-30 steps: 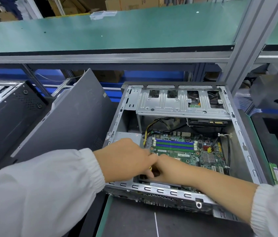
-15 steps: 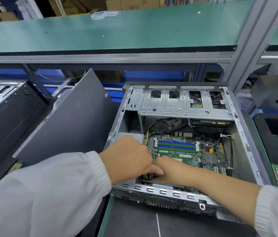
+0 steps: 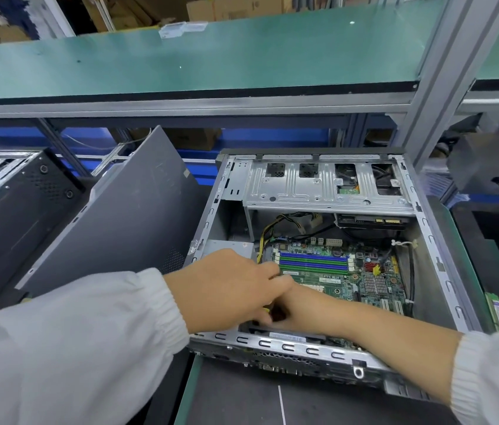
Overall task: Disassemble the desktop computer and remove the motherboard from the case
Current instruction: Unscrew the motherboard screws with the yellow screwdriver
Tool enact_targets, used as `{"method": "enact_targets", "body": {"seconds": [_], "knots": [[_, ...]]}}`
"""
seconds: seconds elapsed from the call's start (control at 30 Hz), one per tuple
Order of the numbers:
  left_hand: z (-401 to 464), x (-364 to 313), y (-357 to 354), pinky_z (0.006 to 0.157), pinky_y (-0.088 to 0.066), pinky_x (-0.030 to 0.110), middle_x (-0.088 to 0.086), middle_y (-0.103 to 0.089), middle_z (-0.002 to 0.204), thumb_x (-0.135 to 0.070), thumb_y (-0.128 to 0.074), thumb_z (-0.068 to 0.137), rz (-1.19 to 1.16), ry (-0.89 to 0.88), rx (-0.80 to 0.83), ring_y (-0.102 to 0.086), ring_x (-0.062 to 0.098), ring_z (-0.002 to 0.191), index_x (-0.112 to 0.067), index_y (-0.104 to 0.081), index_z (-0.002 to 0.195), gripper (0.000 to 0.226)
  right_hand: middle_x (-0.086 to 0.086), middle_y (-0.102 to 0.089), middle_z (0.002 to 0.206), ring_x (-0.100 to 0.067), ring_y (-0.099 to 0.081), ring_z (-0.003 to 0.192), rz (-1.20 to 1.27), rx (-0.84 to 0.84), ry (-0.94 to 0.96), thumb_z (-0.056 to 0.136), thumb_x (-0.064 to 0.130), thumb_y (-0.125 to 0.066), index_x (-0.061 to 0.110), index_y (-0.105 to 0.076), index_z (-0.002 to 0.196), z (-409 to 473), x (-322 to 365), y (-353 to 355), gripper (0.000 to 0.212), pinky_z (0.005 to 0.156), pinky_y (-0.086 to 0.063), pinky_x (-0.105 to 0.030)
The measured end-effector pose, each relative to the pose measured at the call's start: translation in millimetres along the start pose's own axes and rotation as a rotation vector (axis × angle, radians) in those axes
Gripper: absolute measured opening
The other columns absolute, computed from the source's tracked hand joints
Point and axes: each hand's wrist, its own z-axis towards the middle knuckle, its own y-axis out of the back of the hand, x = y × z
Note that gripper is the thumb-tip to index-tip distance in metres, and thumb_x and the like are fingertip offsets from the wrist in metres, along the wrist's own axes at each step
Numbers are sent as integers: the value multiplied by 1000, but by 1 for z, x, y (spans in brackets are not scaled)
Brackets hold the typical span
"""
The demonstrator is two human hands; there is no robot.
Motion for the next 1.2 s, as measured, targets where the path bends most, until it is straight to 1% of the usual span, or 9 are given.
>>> {"method": "enact_targets", "body": {"seconds": [0.1, 0.27, 0.43, 0.5, 0.6, 0.77, 0.83, 0.93, 1.2], "knots": [[-1, 4, 1, 53, -38, 37, 1, -51, 103, 1, -49, 84, -15, -34, 79, -54, 24, 74, -21, -32, 114, 41, -11, -65, 90, -25, -59, 80, 32, -2, -6, 88, 23, -63, 11, -62, 98, -1, 0, 0, 16, 74, -50, -30], [14, -4, -1, 57, -33, 30, 3, -65, 96, -62, -22, 95, 156, 123, 125, -64, 29, 85, -15, -55, 100, 58, 0, -52, 66, -17, -46, 67, -59, 20, -12, 88, 21, -63, 19, -49, 68, 2, 2, 3, 24, 56, -36, -24], [-2, 9, -2, 45, -20, 29, -5, -44, 89, -4, -48, 87, 35, -40, 1, -48, 22, 64, -27, -26, 101, 35, -13, -61, 88, -23, -52, 73, 30, -30, 20, 87, 19, -63, 3, -58, 99, 0, 3, 1, 21, 63, -42, -27], [0, 4, -3, 46, -18, 29, -2, -52, 87, -24, -42, 99, 17, 5, 98, -51, 23, 66, -23, -35, 99, 7, -9, -58, 77, -24, -50, 71, -17, -21, 28, 87, 19, -62, 9, -54, 83, 0, 2, 1, 13, 60, -38, -27], [9, 0, -8, 49, -21, 31, 2, -55, 80, -59, -17, 96, 143, 110, 74, -62, 27, 75, -16, -50, 86, 55, -6, -53, 68, -24, -50, 68, -56, 15, 14, 88, 21, -62, 13, -48, 70, 2, 1, 1, 25, 61, -39, -28], [1, 4, -7, 42, -19, 29, 0, -45, 96, -8, -50, 90, 4, -45, -11, -51, 24, 62, -24, -24, 106, 35, -16, -63, 85, -29, -56, 77, 34, -20, 27, 88, 15, -61, 4, -61, 89, 0, 2, 1, 12, 72, -47, -33], [4, 2, -10, 46, -24, 30, 1, -54, 95, -27, -46, 98, 7, -20, 41, -58, 26, 68, -22, -35, 108, 15, -19, -64, 85, -33, -57, 80, 44, -2, 37, 87, 13, -61, 2, -59, 85, 1, 1, 0, 12, 74, -47, -39], [11, -1, -12, 50, -25, 30, 2, -62, 89, -69, -14, 88, 116, 73, 9, -62, 26, 73, -14, -57, 94, 70, -6, -57, 67, -26, -52, 70, -50, 40, 20, 87, 16, -60, 13, -55, 68, 2, 2, 1, 20, 57, -42, -17], [9, -1, -11, 49, -24, 30, -2, -55, 96, -49, -28, 100, 13, -64, -12, -60, 23, 83, -20, -46, 109, 35, -6, -61, 73, -18, -49, 68, 45, 19, 57, 84, 6, -58, 24, -47, 62, -2, 4, 3, 31, 65, -44, -25]]}}
